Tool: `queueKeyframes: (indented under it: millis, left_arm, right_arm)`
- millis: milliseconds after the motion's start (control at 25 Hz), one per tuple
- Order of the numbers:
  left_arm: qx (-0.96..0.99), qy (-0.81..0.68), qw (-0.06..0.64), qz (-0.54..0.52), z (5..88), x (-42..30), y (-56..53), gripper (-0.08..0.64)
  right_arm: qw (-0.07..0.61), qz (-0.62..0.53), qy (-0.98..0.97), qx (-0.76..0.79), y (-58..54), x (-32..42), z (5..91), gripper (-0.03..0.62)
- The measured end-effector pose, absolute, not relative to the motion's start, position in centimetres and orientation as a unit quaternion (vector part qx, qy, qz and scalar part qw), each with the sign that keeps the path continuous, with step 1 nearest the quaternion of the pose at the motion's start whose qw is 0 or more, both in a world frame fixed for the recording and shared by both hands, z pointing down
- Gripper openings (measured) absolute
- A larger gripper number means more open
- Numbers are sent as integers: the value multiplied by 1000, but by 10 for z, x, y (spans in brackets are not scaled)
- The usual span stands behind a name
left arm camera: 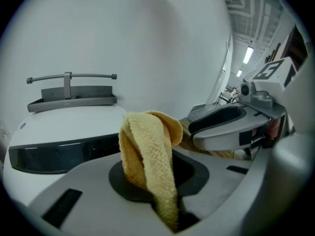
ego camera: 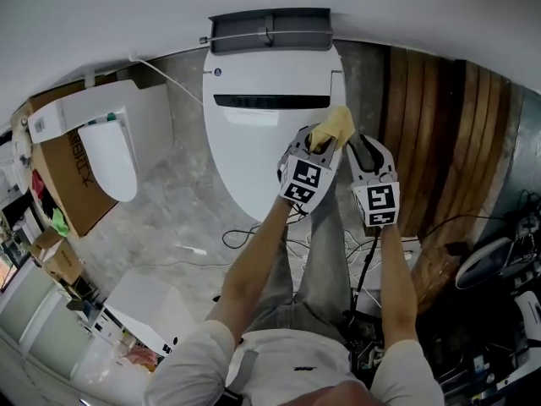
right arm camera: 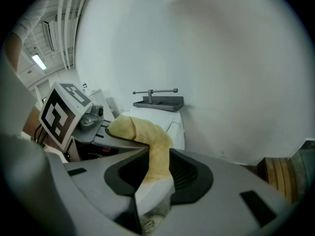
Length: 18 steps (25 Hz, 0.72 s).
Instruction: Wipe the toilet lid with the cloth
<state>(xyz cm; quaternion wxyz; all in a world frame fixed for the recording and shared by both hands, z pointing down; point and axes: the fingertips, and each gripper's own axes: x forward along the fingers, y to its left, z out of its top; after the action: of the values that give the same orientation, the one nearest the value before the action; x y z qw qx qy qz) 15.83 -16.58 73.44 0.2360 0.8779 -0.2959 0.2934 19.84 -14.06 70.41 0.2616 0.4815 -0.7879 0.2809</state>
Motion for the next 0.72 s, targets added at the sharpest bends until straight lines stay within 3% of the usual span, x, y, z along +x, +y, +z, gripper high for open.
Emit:
queueKeyframes:
  millis: [720]
  left_arm:
    - [850,-304,268,337,776,129,-159,80]
  right_arm:
    - [289,279,-793,458,-126,161,729,140]
